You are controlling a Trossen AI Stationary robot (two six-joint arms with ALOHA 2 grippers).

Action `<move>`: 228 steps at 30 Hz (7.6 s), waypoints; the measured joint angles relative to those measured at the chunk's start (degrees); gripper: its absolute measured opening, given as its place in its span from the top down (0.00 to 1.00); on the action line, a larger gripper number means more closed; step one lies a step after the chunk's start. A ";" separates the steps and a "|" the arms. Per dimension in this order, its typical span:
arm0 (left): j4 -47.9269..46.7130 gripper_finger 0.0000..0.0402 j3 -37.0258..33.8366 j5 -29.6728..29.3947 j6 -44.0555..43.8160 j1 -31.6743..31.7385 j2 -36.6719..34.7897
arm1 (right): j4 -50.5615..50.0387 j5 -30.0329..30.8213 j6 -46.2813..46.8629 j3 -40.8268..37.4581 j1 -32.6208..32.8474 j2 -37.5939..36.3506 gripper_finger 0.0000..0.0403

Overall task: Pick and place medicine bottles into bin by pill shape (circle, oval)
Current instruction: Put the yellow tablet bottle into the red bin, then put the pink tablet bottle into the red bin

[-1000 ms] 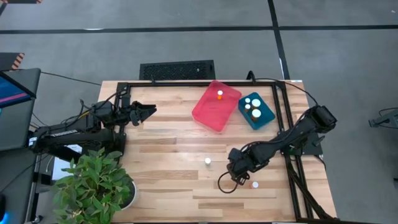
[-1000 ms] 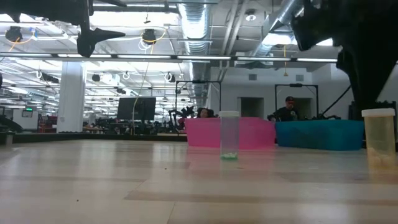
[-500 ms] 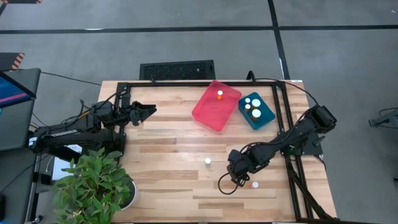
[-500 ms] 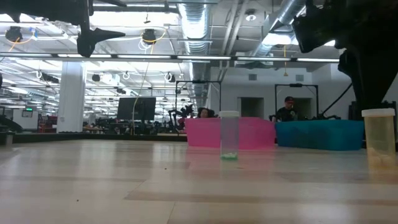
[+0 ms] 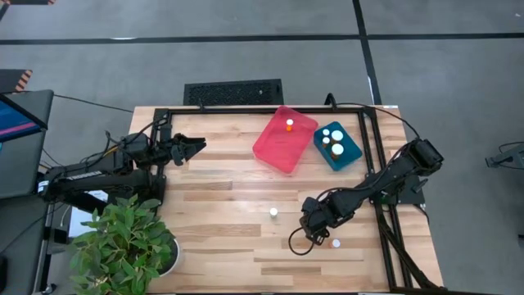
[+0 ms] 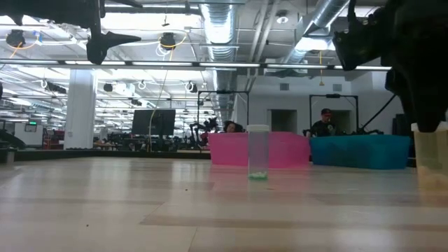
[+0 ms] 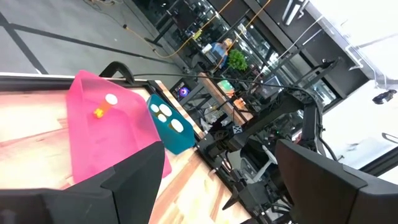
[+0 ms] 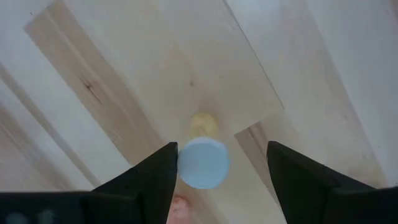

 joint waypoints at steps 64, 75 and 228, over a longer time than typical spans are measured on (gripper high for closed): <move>-0.01 0.25 0.00 -0.02 0.99 0.01 -0.01 | -9.92 13.42 -51.41 24.90 -55.97 7.74 0.72; 0.00 0.25 0.00 0.00 0.95 -0.01 -0.01 | -6.12 13.45 -51.34 24.87 -56.32 16.34 0.72; -0.02 0.25 0.02 -1.36 0.99 0.01 0.01 | -0.25 8.92 4.55 -1.29 22.06 -0.22 0.63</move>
